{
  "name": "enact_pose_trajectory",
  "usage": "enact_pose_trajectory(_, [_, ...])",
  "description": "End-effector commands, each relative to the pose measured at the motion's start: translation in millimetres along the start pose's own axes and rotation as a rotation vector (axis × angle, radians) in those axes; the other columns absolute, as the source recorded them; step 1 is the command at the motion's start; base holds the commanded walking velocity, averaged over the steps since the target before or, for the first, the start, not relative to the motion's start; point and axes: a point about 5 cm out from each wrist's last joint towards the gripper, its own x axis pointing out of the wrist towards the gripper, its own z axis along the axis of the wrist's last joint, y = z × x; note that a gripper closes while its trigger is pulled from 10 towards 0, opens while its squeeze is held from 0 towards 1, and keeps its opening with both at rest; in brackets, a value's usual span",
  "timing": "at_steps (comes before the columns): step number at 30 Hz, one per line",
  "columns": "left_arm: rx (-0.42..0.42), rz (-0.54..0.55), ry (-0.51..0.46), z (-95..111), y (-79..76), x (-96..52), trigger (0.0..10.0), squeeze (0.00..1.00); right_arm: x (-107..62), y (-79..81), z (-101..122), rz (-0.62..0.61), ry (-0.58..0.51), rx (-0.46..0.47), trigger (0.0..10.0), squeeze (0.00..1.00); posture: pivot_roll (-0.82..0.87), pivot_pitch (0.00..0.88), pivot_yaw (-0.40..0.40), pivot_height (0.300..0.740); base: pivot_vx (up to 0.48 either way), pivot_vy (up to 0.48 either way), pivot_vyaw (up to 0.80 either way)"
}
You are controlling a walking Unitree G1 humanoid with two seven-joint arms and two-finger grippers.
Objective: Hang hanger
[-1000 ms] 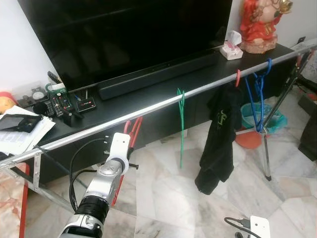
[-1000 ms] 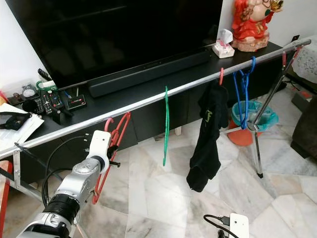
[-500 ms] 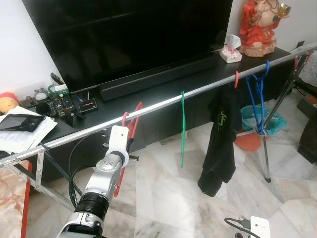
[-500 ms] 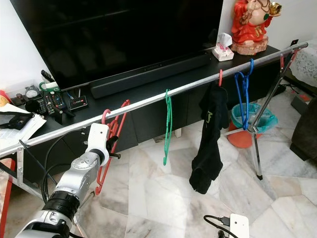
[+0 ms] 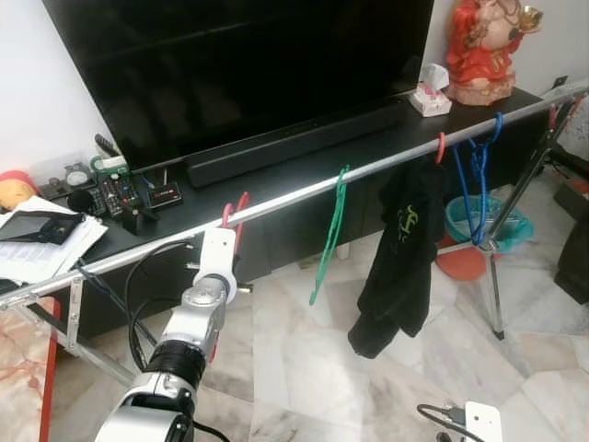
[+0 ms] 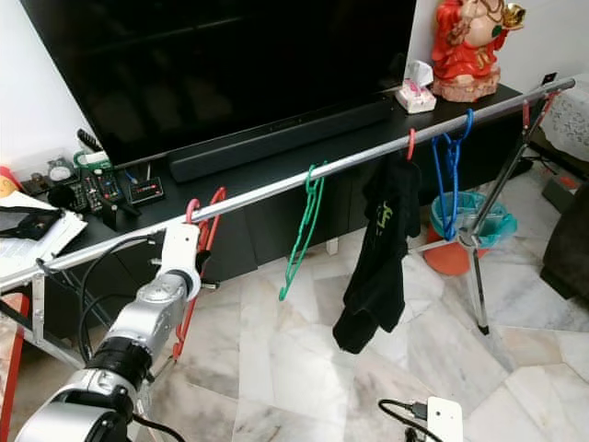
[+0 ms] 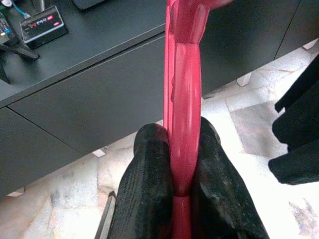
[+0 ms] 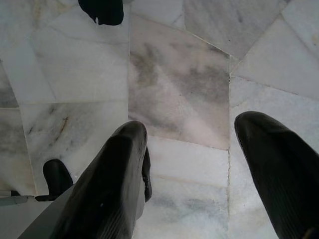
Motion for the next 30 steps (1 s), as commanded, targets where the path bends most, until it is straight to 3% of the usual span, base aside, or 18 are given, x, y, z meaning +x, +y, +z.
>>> enact_pose_trajectory(1, [0.029,0.003,0.038,-3,1.3,1.0,10.0,0.0,-0.3,1.2,-3,0.0,0.014,0.019,10.0,0.0,-0.06,0.0,0.089,0.74,0.0,0.0,0.0])
enact_pose_trajectory(3, [0.032,-0.002,0.043,-6,0.7,0.6,10.0,0.0,-0.3,1.2,-3,0.0,0.014,0.019,10.0,0.0,-0.06,0.0,0.088,0.74,0.0,0.0,0.0])
enact_pose_trajectory(4, [0.03,-0.008,0.046,-7,0.8,0.1,10.0,0.17,-0.3,1.2,-3,0.0,0.014,0.018,10.0,0.0,-0.06,0.0,0.087,0.74,0.0,0.0,0.0])
enact_pose_trajectory(5, [0.03,-0.008,0.046,-7,0.8,0.1,10.0,0.17,-0.3,1.2,-3,0.0,0.014,0.018,10.0,0.0,-0.06,0.0,0.087,0.74,0.0,0.0,0.0])
enact_pose_trajectory(6, [0.035,-0.014,0.042,-8,1.0,-0.4,10.0,0.71,-0.3,1.1,-3,0.0,0.014,0.018,10.0,0.0,-0.06,0.0,0.087,0.74,0.0,0.0,0.0])
enact_pose_trajectory(7, [0.038,-0.016,0.037,-9,1.2,-0.6,10.0,0.71,-0.3,1.1,-3,0.0,0.014,0.017,10.0,0.0,-0.06,0.0,0.087,0.74,0.0,0.0,0.0])
enact_pose_trajectory(8, [0.03,-0.031,0.025,-9,0.8,-1.4,10.0,1.0,-0.3,1.1,-3,0.001,0.014,0.017,10.0,0.0,-0.06,0.0,0.087,0.74,0.0,0.0,0.0])
enact_pose_trajectory(22, [0.035,-0.037,0.041,-17,1.8,-5.0,10.0,1.0,-0.3,1.1,-3,0.002,0.014,0.016,10.0,0.0,-0.06,0.0,0.088,0.74,0.0,0.0,0.0])
enact_pose_trajectory(27, [0.028,-0.101,-0.106,-5,1.3,-14.0,10.0,1.0,-0.4,1.2,-3,0.0,0.014,0.018,10.0,0.0,-0.06,0.0,0.09,0.74,0.0,0.0,0.0])
enact_pose_trajectory(30, [0.056,-0.114,-0.139,-5,6.7,-23.0,10.0,1.0,-0.4,1.2,-3,0.0,0.014,0.018,10.0,0.0,-0.06,0.0,0.09,0.74,0.0,0.0,0.0])
